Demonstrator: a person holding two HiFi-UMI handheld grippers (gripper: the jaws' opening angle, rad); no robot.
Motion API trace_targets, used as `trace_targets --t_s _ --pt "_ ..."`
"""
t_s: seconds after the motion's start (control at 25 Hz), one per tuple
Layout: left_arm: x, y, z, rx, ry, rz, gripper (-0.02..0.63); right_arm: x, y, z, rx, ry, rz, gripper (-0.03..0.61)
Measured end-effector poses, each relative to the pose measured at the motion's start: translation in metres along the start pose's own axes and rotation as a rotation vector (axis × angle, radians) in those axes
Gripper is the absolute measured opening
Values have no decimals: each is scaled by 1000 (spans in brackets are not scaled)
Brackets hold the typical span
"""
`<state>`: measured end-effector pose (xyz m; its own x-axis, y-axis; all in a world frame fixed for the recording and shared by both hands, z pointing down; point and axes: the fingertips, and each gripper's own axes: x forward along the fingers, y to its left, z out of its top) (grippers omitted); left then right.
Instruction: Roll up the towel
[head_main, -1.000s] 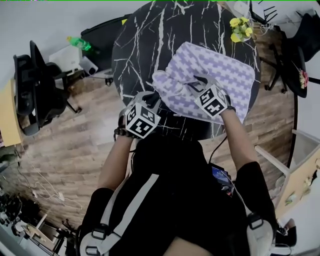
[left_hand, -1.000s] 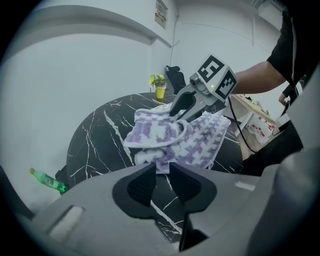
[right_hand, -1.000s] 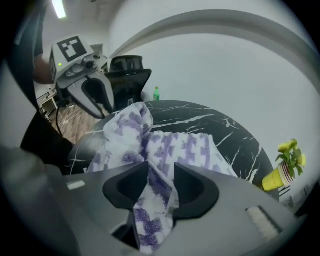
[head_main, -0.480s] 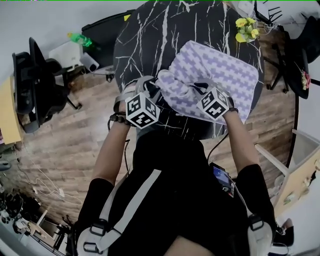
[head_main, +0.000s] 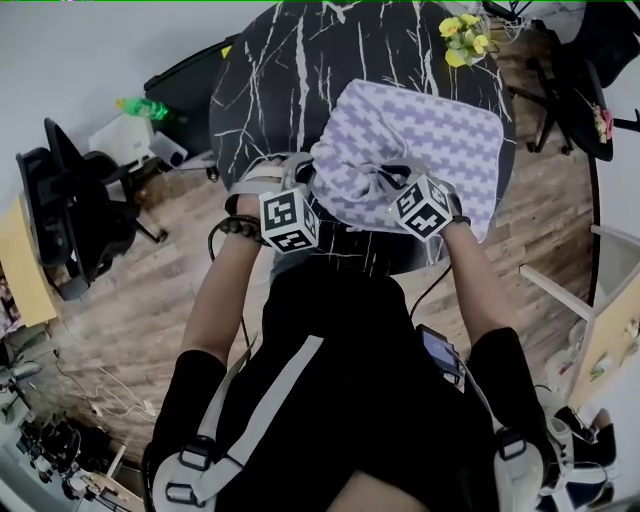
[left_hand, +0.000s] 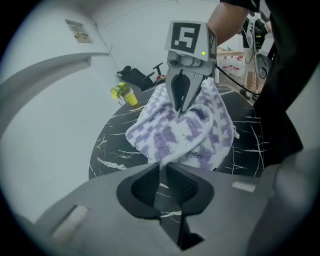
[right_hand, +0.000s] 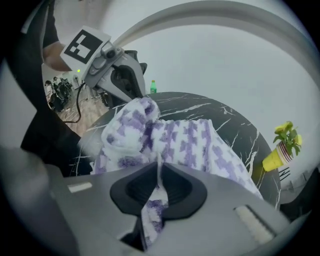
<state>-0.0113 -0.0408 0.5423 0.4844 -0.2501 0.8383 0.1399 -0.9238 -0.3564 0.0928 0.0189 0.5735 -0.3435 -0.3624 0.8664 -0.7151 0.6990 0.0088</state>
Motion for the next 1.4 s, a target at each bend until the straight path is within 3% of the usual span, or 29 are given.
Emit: trace_targets --t_s 0.04,0.24,0.48,0.76,0.96,1.16,1.4 --pt "0 -2 0 -2 1 -8 29 -2 -1 1 5 -5 -6 38" --pt "-2 -8 -4 -94 5 -34 20 -10 -11 6 7 -41 -47 37" --pt "-22 -16 -21 -335 23 -19 18 -22 -30 28 -33 -126 -111 31" --pt "-63 -41 -67 -535 126 50 18 -15 -54 84 -139 -200 -136 28" --pt "-88 -57 -98 -712 107 40 20 3 -58 140 -207 -241 -176 26" --pt "-103 -53 -128 -762 100 25 20 22 -52 192 -225 -265 -198 26" --pt "-104 -34 -170 -765 120 -9 20 57 -51 237 -232 -250 -216 26"
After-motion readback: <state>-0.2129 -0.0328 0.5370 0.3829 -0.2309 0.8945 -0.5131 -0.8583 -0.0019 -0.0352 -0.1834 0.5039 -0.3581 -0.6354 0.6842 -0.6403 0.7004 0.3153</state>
